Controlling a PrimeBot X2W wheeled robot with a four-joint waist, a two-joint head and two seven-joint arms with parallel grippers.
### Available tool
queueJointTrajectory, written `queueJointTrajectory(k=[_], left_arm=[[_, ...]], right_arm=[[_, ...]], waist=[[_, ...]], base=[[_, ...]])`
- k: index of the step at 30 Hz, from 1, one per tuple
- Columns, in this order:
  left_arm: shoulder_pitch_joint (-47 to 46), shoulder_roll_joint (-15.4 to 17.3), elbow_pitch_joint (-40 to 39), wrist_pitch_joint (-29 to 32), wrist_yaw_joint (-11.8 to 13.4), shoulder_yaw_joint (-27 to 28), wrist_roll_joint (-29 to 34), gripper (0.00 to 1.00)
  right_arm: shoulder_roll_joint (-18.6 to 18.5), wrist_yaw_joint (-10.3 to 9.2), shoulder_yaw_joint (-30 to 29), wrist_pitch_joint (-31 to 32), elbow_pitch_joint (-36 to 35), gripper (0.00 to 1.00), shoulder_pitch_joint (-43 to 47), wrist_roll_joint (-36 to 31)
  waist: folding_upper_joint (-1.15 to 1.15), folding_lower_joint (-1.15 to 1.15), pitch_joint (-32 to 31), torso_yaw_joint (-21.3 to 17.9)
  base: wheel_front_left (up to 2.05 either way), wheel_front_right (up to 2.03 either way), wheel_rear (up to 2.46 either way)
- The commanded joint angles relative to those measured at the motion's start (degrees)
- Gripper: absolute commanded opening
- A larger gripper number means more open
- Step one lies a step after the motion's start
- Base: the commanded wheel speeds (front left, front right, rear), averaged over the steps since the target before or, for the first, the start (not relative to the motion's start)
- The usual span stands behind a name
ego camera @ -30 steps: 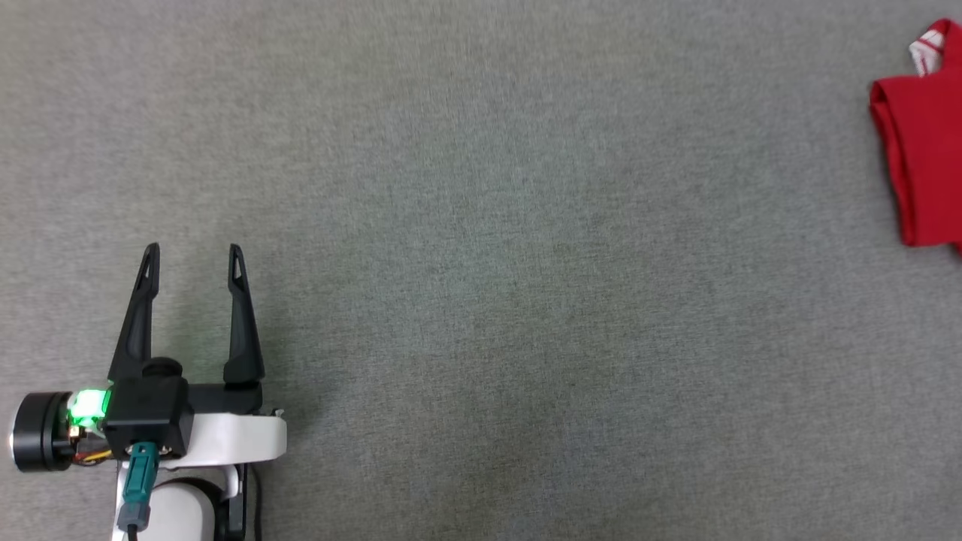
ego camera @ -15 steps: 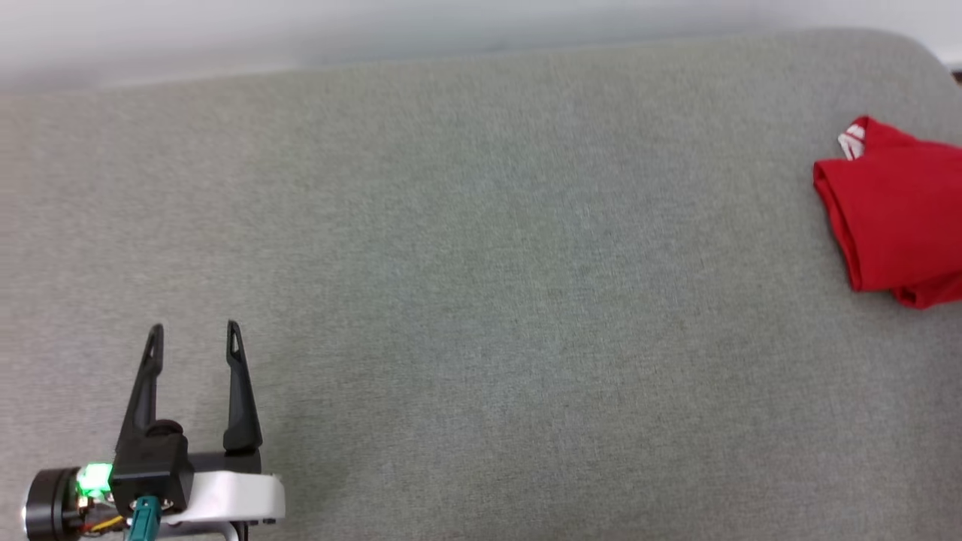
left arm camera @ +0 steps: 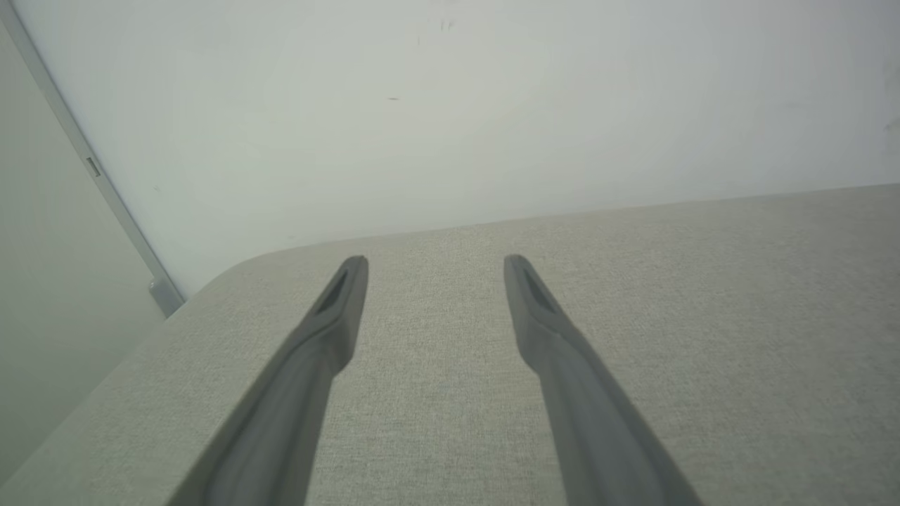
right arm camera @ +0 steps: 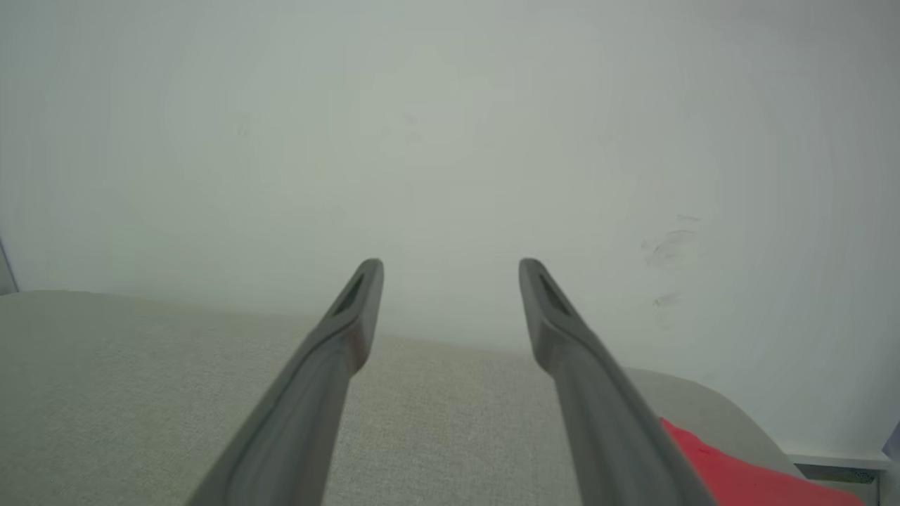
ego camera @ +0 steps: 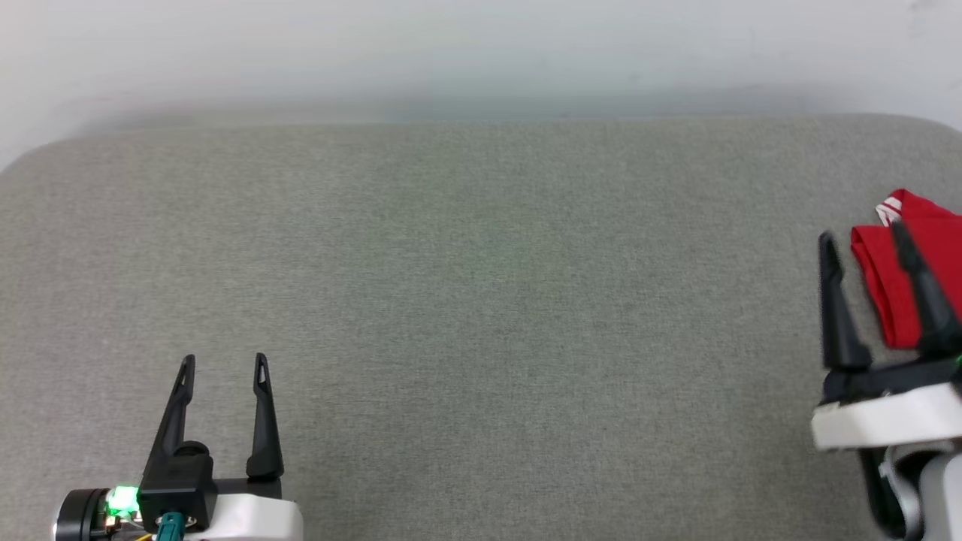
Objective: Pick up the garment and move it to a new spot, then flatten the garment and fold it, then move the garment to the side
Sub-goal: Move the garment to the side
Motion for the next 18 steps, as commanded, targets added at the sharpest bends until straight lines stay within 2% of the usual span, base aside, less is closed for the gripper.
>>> queueJointTrajectory(k=[1,12,18], left_arm=[[0.21,-0.11,0.33,-0.13,-0.25,-0.29,0.13,1.0],[2.72,-1.1,2.32,-0.13,-1.43,-1.94,0.53,1.0],[4.06,-1.02,2.73,-0.13,-1.69,-2.41,0.71,1.0]], right_arm=[[1.35,-0.09,0.29,0.09,-0.51,1.0,2.36,-0.09],[5.91,-0.08,-1.02,-0.46,4.21,1.0,12.49,1.5],[6.47,-0.08,-0.96,-0.62,4.07,1.0,14.7,1.13]], waist=[[0.0,0.01,-1.32,1.31],[0.0,0.01,-5.23,2.4],[0.0,0.01,-6.3,1.84]], base=[[0.0,0.0,0.0],[0.0,0.0,0.0],[0.0,0.0,0.0]])
